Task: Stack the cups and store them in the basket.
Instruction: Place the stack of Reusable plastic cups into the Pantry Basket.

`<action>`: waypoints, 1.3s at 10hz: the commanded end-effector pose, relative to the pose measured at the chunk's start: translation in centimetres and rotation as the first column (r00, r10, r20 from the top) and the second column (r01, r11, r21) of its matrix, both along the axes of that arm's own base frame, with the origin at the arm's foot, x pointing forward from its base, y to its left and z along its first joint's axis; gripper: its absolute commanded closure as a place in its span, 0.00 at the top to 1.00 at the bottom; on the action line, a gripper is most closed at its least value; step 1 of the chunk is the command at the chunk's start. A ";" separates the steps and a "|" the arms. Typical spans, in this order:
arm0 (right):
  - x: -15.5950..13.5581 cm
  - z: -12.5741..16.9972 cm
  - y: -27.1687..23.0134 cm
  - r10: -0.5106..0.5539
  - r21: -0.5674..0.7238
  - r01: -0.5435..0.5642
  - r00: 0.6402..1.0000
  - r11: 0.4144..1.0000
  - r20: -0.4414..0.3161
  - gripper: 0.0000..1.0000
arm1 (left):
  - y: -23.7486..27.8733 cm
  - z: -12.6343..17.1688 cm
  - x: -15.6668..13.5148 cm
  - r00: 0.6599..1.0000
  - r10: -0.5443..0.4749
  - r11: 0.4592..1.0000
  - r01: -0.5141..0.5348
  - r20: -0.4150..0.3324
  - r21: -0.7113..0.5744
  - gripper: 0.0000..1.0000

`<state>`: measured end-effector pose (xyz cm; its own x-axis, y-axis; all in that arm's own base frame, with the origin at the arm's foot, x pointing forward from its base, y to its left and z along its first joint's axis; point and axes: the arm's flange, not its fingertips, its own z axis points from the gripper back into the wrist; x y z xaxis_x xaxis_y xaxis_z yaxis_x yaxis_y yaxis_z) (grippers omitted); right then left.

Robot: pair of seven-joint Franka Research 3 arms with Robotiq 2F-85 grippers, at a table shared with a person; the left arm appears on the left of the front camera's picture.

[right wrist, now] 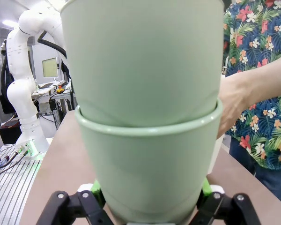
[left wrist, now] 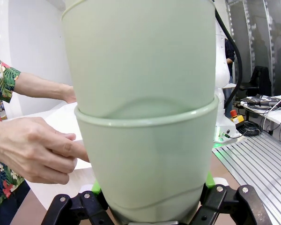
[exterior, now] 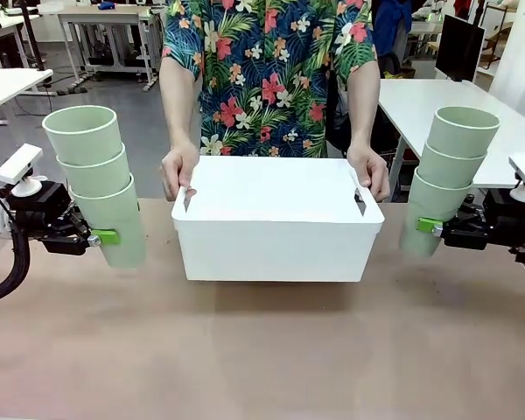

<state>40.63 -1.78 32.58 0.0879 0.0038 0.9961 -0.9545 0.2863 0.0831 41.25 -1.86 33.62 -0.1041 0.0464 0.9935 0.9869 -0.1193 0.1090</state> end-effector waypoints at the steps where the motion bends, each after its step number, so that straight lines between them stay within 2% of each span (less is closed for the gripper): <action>1: 0.0 0.3 0.1 0.001 -0.002 -0.001 1.000 1.000 0.007 0.85 | 0.1 0.4 -0.1 1.000 -0.003 1.000 0.003 0.007 -0.006 0.85; 13: 0.0 0.3 0.1 0.001 -0.002 -0.001 1.000 1.000 0.007 0.85 | 0.1 0.4 -0.1 1.000 -0.003 1.000 0.003 0.007 -0.006 0.85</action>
